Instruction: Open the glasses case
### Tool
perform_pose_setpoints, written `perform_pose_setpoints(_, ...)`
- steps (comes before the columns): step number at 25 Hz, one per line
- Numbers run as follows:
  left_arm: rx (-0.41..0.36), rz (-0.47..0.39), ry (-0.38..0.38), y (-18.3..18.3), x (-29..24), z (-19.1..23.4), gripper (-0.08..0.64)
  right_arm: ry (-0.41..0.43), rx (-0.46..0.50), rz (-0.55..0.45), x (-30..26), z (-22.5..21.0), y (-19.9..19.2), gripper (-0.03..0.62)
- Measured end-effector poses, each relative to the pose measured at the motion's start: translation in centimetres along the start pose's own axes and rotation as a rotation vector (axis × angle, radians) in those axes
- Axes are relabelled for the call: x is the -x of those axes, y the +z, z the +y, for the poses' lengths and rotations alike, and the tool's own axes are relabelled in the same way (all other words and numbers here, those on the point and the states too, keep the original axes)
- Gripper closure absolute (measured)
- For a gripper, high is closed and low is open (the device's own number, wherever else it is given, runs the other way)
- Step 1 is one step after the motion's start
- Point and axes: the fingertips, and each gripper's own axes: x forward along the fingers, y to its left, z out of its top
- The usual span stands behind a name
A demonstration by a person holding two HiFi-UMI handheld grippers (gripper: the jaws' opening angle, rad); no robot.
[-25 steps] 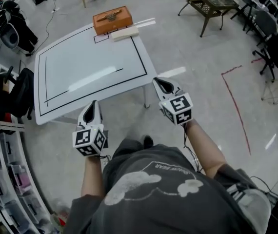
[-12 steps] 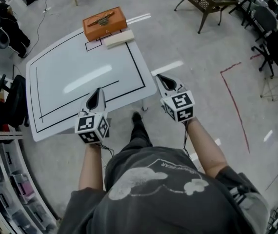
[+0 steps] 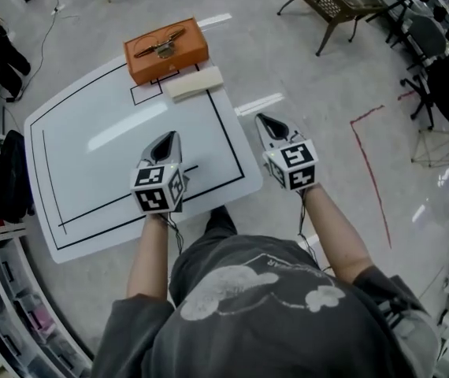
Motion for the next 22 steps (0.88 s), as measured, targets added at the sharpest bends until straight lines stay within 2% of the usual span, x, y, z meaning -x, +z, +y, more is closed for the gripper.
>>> perform_pose_setpoints(7,0.001,0.087,0.008,0.2,-6.8,2.9,0.558,-0.016,0.029,0.055,-5.3,-2.3,1.0,0.592)
perform_pose_setpoints(13,0.012,0.157,0.055,-0.5,-10.0,4.5,0.558,-0.032,0.064,0.074,-7.6,-4.4,2.3,0.592)
perform_pose_setpoints(22,0.07,0.177,0.148,-1.0,-12.1,5.7,0.558,0.129,0.204,0.1,-12.5,-4.8,2.9,0.592)
